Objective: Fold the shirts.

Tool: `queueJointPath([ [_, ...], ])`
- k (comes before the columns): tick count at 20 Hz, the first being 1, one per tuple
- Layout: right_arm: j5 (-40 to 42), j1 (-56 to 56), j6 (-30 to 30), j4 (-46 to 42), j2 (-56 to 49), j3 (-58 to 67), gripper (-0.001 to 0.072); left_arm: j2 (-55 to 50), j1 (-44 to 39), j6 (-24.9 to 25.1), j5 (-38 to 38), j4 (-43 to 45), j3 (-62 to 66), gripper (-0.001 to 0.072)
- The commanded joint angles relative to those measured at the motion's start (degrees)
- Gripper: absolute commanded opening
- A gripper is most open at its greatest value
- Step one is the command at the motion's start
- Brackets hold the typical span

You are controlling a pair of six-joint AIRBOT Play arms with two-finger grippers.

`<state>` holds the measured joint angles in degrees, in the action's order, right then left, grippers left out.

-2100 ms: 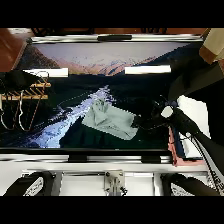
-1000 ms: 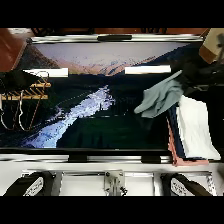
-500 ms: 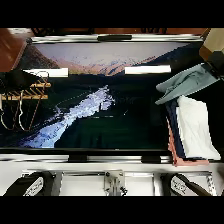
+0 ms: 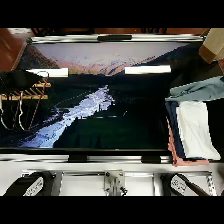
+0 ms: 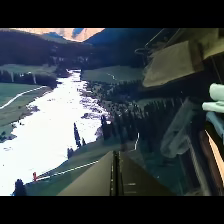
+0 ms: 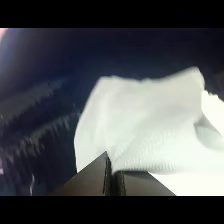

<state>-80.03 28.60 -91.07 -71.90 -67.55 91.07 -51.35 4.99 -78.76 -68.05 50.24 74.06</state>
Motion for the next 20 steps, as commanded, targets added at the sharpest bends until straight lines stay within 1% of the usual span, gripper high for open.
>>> queueJointPath([
  [1,-9.4,0.6,-0.3,-5.0,2.6,0.3,0.0065,0.0,-0.4,1.2,0.0,-0.3,0.0,0.0036],
  [5,-25.8,0.6,-0.2,-18.0,4.7,0.3,0.0066,0.0,-0.4,3.3,0.0,-0.3,0.0,0.0036],
  [6,-26.6,0.6,-0.6,-19.5,5.0,0.0,0.0065,0.0,-0.4,3.4,0.0,-0.3,0.0,0.0036],
  [9,-26.5,0.6,-2.4,-21.8,7.3,-4.3,0.0066,0.0,-0.4,4.2,0.0,-0.3,0.0,0.0036],
  [10,-26.5,0.6,-3.1,-23.3,8.6,-7.1,0.0065,0.0,-0.4,4.5,0.0,-0.3,0.0,0.0036],
  [13,-26.5,0.6,-4.3,-24.0,13.7,-16.6,0.0065,0.0,-0.4,4.6,0.1,-0.3,0.0,0.0036],
  [18,-25.4,0.6,-2.6,-26.0,20.5,-29.8,0.0065,-0.3,-0.4,4.6,2.2,-0.3,0.0,0.0036],
  [20,-22.2,0.6,-2.4,-26.1,22.8,-35.1,0.0066,-0.3,-0.4,4.6,2.5,-0.3,0.0,0.0036],
])
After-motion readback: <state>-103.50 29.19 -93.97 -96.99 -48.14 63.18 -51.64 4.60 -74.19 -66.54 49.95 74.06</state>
